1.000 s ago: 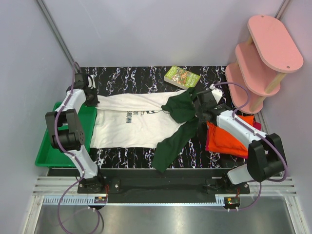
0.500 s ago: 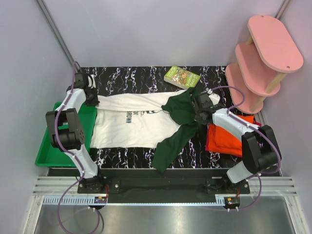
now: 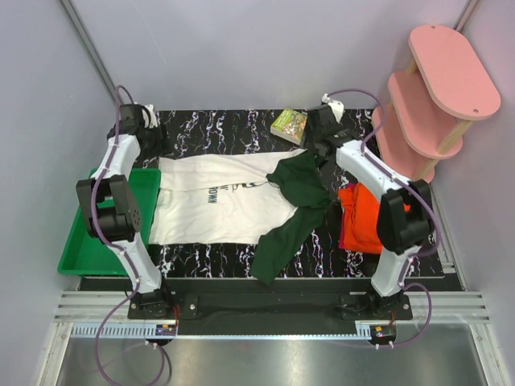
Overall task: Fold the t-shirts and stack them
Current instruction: Fold the tshirt
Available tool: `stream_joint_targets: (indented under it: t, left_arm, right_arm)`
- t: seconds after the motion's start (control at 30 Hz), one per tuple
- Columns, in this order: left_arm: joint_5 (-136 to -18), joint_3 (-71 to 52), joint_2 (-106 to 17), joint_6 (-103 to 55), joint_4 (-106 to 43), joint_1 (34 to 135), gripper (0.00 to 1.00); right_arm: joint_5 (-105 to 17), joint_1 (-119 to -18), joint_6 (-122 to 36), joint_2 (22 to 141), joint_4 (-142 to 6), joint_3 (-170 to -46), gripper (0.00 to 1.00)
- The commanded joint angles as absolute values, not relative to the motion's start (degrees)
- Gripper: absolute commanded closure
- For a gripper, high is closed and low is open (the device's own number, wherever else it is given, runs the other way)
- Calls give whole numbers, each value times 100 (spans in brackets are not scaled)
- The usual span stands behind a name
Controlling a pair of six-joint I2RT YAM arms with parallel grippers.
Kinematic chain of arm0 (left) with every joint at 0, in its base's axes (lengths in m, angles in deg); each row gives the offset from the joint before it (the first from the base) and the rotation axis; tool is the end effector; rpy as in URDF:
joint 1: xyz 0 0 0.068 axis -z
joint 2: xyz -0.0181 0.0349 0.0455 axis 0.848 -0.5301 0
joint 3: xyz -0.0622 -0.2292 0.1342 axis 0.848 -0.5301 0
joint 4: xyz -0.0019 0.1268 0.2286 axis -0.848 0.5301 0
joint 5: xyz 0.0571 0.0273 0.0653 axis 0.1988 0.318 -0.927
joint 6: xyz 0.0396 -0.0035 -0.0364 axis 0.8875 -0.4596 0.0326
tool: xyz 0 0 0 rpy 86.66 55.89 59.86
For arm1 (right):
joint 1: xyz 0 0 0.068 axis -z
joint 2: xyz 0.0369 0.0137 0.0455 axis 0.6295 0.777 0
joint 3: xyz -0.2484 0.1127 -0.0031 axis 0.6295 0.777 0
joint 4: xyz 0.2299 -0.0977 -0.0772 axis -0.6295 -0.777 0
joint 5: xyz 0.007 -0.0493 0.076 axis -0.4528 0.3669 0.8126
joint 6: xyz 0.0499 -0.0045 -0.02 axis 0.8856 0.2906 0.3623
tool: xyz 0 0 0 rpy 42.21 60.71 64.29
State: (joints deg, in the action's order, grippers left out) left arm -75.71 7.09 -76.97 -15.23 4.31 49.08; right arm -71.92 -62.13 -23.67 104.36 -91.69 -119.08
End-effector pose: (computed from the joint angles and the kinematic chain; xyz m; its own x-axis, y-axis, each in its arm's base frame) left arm 0.4136 0.0590 0.2577 -0.7761 -0.1760 -0.6055 -0.0974 0.9822 -0.1606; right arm 0.3865 0.1515 0.2854 -0.6009 0.1952 -0.7751 0.1545 0.9798 0.1269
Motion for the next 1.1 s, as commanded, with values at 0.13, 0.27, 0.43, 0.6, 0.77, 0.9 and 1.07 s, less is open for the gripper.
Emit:
stream_joint_targets:
  t: [0.13,0.27,0.43,0.6,0.77,0.9,1.07]
  left_arm:
    - [-7446,1495,-8756,-1537,557,5105,31]
    - [-7428,1688,-8994,-1493,627,5140,32]
    - [-7393,1821,-9284,-1457,750,5149,32]
    - [-7622,2049,-9556,-1484,935,5184,35]
    - [-7788,2330,-9759,-1519,1137,5184,42]
    - [-7929,2488,-9891,-1528,1199,5184,42]
    - [-7991,2673,-10049,-1554,1321,5193,42]
  right_arm:
    - [-7222,-6020,-2923,12230,-9201,-13445,44]
    - [-7239,-5941,-2914,12697,-9315,-13868,46]
    - [-7538,-5870,-2792,12935,-9491,-13966,64]
    - [-7757,-5818,-2651,12891,-9543,-13799,100]
    - [-7854,-5686,-2467,12865,-9614,-13649,100]
    - [-7925,-5484,-2370,12812,-9658,-13553,100]
    - [-7916,-5291,-2326,12900,-9807,-13702,100]
